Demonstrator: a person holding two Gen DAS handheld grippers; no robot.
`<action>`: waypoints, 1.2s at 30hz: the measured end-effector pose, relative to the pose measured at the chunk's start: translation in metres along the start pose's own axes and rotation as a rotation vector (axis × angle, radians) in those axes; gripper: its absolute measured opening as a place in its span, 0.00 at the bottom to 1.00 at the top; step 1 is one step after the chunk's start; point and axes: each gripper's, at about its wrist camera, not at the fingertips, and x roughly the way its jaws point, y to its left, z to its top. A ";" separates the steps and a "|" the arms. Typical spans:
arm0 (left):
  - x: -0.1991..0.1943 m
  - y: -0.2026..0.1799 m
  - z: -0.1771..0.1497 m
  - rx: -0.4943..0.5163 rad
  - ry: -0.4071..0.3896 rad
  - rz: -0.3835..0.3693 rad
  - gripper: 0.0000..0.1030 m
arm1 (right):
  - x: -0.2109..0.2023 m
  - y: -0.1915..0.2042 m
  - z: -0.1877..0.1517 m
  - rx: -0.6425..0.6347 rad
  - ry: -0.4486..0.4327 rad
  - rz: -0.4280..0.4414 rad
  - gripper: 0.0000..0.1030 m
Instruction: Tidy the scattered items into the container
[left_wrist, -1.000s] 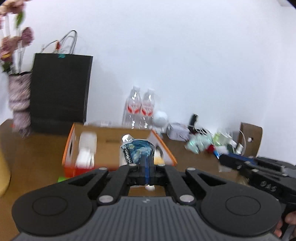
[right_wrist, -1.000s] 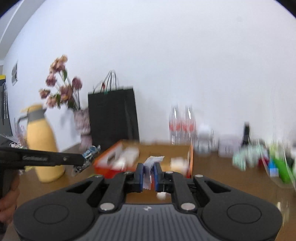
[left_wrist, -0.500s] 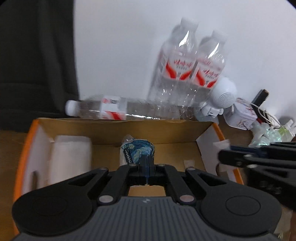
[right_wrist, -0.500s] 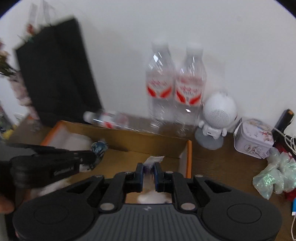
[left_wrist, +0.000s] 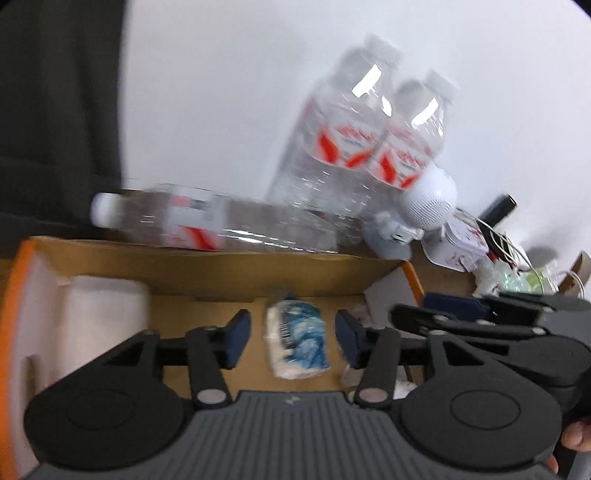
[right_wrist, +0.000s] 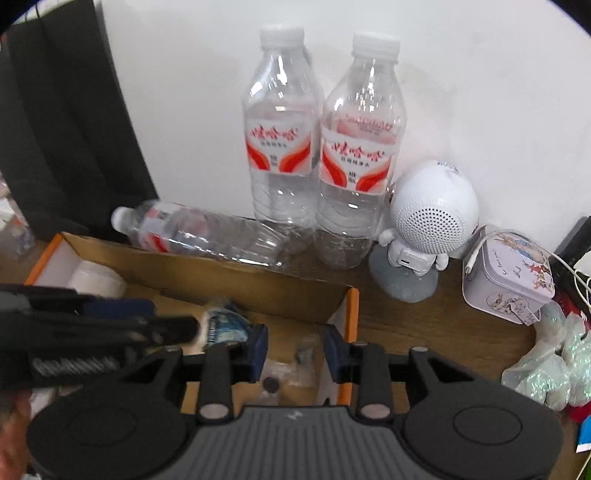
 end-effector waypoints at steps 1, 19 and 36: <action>-0.010 0.002 0.000 -0.007 0.009 0.035 0.77 | -0.006 0.001 0.000 0.007 0.005 0.007 0.34; -0.173 -0.024 -0.095 0.064 -0.024 0.290 1.00 | -0.130 0.041 -0.073 0.226 0.109 0.170 0.76; -0.220 0.001 -0.433 0.187 -0.478 0.383 1.00 | -0.199 0.095 -0.388 0.139 -0.422 0.060 0.96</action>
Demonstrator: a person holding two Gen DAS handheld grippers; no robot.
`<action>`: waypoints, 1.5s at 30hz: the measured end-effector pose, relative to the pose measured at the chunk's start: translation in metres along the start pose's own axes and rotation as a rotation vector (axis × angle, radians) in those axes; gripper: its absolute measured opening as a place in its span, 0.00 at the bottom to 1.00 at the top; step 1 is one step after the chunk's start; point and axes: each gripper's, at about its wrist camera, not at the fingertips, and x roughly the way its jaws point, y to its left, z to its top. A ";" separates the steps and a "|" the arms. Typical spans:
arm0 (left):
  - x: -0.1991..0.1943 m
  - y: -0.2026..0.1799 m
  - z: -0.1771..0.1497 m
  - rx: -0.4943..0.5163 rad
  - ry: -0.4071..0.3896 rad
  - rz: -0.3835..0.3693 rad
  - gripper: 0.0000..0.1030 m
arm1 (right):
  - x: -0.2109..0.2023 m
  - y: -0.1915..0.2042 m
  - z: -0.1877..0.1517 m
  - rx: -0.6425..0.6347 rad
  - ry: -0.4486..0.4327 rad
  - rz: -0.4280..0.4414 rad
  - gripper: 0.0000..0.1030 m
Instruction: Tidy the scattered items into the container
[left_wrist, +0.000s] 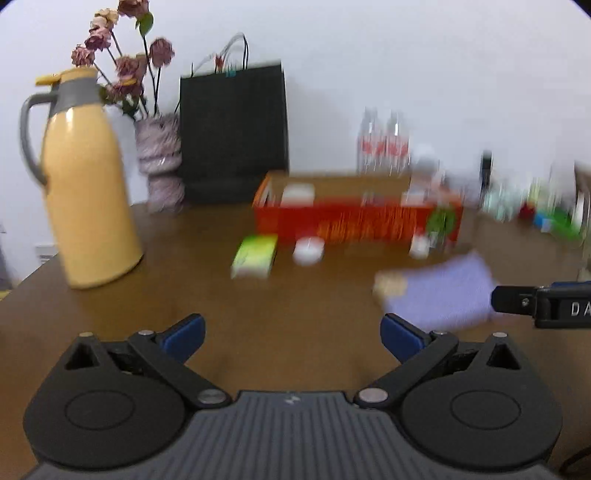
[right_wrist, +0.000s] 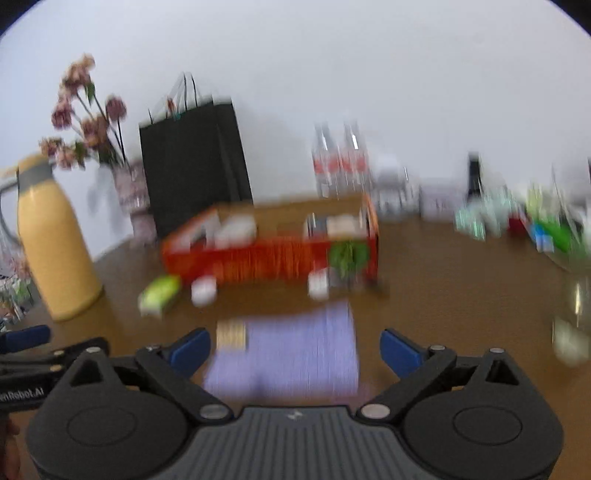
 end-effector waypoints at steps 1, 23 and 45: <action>-0.002 0.001 -0.006 0.015 0.014 -0.017 1.00 | 0.000 0.001 -0.013 0.003 0.042 -0.011 0.96; 0.026 -0.003 -0.023 -0.008 0.172 -0.103 1.00 | 0.013 0.028 -0.054 -0.132 0.150 -0.062 1.00; 0.025 -0.003 -0.021 -0.012 0.163 -0.113 1.00 | 0.012 0.027 -0.055 -0.137 0.148 -0.060 1.00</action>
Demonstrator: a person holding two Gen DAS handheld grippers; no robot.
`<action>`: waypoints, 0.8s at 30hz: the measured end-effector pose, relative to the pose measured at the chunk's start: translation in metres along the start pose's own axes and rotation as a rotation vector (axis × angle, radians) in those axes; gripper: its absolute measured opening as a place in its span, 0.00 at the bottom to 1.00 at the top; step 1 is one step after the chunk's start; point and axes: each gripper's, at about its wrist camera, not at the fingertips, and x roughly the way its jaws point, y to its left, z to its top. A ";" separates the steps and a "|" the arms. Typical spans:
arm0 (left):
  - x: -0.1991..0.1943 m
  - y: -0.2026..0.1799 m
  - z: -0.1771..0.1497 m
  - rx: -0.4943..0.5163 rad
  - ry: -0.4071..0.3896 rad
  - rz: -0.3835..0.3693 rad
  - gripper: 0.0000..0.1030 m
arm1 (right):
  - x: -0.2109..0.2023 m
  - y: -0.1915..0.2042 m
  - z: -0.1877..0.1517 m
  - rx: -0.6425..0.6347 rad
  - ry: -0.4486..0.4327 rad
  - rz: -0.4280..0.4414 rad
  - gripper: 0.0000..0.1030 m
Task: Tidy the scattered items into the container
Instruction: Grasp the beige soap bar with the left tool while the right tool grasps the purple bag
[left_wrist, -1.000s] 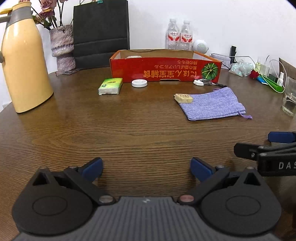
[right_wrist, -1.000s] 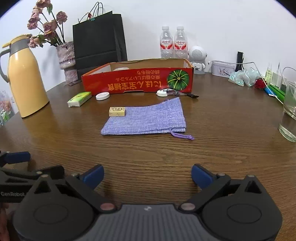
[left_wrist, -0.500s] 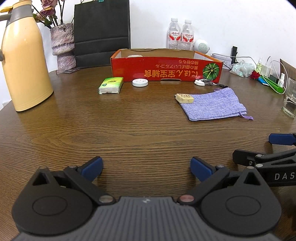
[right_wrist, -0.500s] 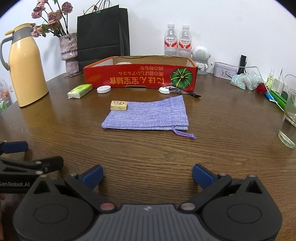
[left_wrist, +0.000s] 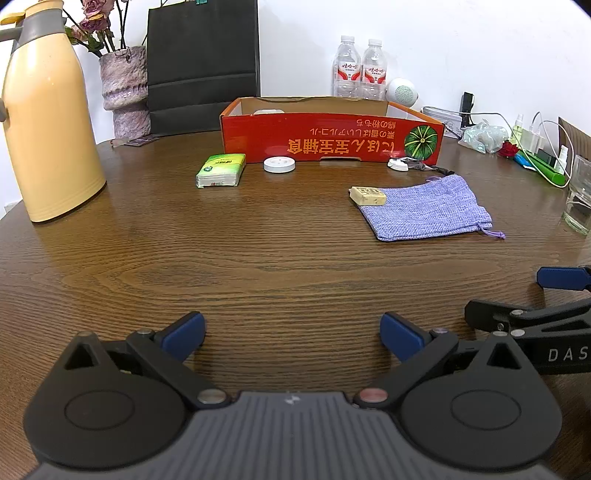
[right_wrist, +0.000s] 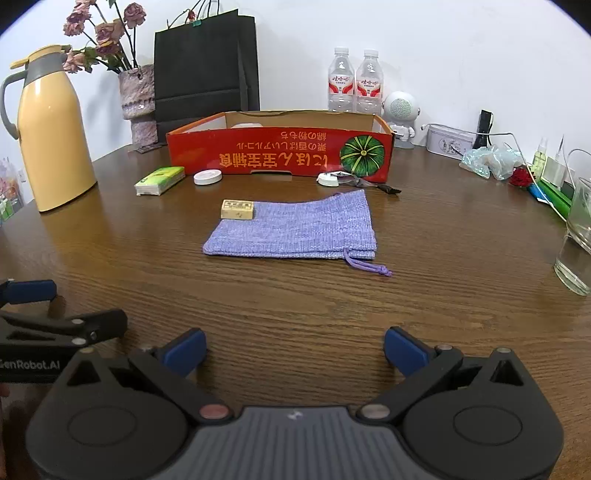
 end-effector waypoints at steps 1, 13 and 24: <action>-0.001 0.002 0.004 -0.003 -0.018 -0.024 1.00 | 0.000 0.000 0.000 0.002 -0.001 0.003 1.00; 0.090 -0.022 0.110 0.288 -0.087 -0.437 0.60 | 0.019 -0.055 0.087 -0.017 -0.059 -0.006 0.85; 0.117 -0.010 0.101 0.224 0.008 -0.423 0.28 | 0.097 -0.055 0.100 -0.026 0.051 0.078 0.74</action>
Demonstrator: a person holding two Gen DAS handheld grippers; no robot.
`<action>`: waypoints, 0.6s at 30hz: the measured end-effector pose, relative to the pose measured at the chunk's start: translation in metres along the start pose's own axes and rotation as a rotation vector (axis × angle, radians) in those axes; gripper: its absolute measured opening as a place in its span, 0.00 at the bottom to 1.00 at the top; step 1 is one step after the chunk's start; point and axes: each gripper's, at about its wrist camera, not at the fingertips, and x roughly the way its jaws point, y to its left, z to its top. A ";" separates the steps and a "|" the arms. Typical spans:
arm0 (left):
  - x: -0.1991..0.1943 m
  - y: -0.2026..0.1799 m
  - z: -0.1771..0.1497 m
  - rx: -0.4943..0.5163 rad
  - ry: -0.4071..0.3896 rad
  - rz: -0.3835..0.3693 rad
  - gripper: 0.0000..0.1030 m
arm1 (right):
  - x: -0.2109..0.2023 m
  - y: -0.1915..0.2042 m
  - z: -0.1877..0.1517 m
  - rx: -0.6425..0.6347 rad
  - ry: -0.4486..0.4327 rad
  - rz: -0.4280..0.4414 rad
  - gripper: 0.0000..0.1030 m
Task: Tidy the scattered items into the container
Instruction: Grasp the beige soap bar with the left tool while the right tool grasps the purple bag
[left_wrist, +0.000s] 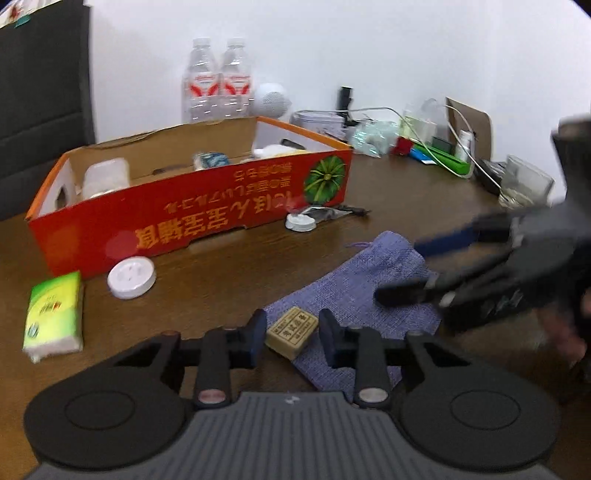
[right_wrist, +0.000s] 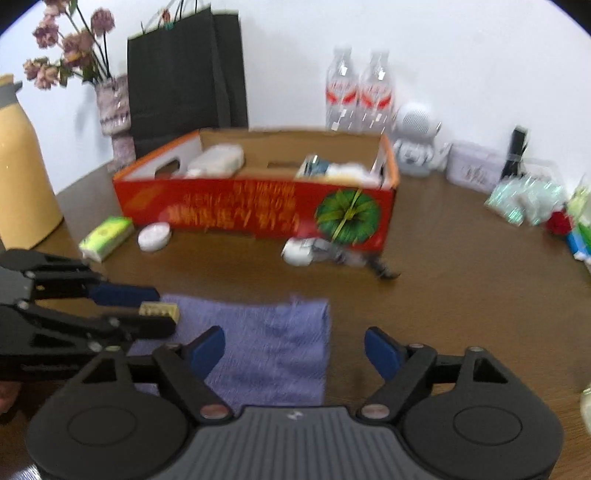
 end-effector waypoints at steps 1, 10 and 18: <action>-0.004 0.000 -0.001 -0.041 0.002 0.025 0.27 | 0.003 0.001 -0.004 -0.003 0.007 0.007 0.73; -0.019 -0.016 -0.010 -0.080 -0.004 0.068 0.59 | -0.001 0.000 -0.010 0.015 -0.048 -0.019 0.30; -0.007 -0.001 -0.004 -0.130 0.000 0.044 0.22 | -0.001 0.001 -0.011 -0.013 -0.055 -0.037 0.32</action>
